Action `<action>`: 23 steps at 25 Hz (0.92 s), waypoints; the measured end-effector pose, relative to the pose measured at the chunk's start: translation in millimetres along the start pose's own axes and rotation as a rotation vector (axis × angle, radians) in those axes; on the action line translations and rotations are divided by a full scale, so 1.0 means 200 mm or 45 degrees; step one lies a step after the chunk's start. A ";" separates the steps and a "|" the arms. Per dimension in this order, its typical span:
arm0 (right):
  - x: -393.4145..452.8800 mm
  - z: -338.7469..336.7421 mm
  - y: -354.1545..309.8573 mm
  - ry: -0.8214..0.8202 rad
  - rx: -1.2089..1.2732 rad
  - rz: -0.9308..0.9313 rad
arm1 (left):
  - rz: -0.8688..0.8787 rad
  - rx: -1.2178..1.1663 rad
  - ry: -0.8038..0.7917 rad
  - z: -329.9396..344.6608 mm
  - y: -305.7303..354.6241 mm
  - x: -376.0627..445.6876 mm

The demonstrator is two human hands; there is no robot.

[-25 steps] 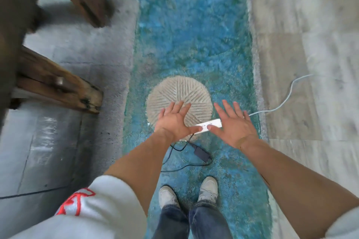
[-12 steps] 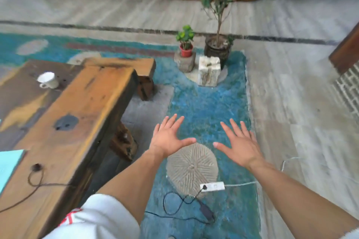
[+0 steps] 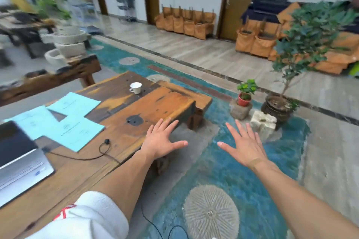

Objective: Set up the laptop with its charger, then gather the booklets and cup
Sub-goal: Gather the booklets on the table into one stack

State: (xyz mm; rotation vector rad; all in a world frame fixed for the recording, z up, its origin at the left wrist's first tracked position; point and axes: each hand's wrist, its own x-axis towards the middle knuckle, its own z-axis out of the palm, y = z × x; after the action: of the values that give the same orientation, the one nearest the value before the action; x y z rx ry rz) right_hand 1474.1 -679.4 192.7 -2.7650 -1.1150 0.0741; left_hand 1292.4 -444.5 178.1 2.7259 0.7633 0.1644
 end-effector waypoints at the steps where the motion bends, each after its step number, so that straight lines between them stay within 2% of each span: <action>1: 0.04 0.00 -0.06 0.011 -0.002 -0.056 | -0.046 0.011 0.025 -0.04 -0.06 -0.05; 10: 0.20 0.07 -0.79 -0.051 0.033 -0.594 | -0.600 0.116 0.217 -0.34 -0.62 -0.71; 14: 0.18 0.13 -1.18 -0.081 0.018 -0.786 | -0.822 0.139 0.230 -0.44 -0.84 -1.01; 19: 0.14 0.23 -1.65 -0.087 -0.014 -0.904 | -0.981 0.140 0.265 -0.53 -1.15 -1.28; 23: 0.13 0.34 -2.00 -0.116 -0.035 -0.966 | -1.011 0.096 0.261 -0.54 -1.42 -1.38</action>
State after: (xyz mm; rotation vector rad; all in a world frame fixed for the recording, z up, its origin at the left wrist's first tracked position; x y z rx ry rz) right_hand 1211.6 -368.5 191.9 -2.1856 -2.1014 0.0903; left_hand 898.7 -329.2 181.5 2.2696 1.8546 0.2323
